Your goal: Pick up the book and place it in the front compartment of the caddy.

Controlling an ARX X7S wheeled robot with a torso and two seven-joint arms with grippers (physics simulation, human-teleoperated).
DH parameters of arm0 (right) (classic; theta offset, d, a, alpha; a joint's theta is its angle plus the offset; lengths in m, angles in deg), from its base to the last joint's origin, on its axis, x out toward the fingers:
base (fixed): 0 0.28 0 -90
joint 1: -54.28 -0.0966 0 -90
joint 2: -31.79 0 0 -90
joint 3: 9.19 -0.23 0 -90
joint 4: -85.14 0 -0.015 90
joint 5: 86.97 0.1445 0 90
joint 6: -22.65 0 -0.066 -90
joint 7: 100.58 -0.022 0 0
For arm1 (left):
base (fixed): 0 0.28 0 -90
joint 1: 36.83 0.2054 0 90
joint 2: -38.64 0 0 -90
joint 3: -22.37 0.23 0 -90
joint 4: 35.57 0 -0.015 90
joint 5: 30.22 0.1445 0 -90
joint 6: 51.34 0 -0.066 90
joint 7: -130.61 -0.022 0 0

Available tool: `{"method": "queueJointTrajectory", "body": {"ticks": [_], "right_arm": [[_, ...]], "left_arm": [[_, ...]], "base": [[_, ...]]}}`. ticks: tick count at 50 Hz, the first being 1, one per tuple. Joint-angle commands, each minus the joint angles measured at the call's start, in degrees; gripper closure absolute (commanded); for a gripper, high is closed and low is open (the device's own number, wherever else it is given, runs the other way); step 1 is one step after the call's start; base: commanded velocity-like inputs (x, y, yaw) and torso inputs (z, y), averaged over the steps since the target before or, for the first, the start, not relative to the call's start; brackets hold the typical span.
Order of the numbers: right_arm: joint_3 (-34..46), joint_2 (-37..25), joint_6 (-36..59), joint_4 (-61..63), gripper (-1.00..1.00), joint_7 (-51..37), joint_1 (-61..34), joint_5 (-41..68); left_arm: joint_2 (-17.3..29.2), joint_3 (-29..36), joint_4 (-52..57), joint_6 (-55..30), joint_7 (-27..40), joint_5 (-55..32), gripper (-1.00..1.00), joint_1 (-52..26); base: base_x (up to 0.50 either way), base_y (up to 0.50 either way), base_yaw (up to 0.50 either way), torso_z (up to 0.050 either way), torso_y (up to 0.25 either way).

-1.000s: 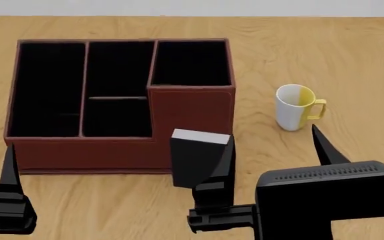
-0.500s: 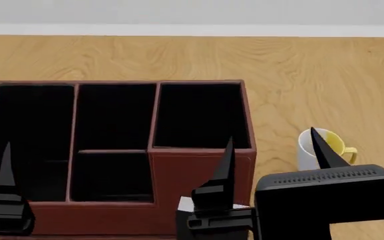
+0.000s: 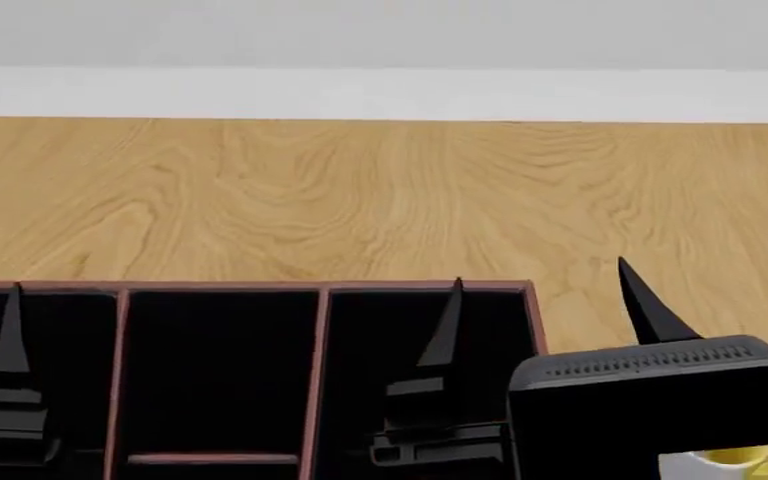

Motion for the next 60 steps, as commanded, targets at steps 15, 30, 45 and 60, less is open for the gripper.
{"method": "queueJointTrajectory", "body": {"ticks": [15,30,45,60], "right_arm": [[-7.40,-13.35,2.03,0.17,-1.00,-18.57,-4.92,36.10],[-9.38,-25.97,8.82,-6.45,-1.00,-40.50,-23.40,80.31],[8.43,-36.72,5.02,-9.76,-1.00,-52.16,-43.02,105.84],[25.63,-40.03,2.88,-8.64,-1.00,-59.12,-59.31,123.28]], "left_arm": [[0.58,-0.30,-0.18,0.61,0.56,-0.80,-1.00,0.53],[0.82,-0.34,-1.23,3.05,0.88,-1.14,-1.00,0.85],[1.40,-1.37,0.27,0.49,1.40,-1.64,-1.00,0.70],[1.74,-1.67,0.83,0.70,1.92,-1.95,-1.00,1.45]], "base": [[0.00,0.00,0.00,0.000,0.001],[0.00,0.00,0.00,0.000,0.000],[0.00,0.00,0.00,0.000,0.000],[0.00,0.00,0.00,0.000,0.000]]}}
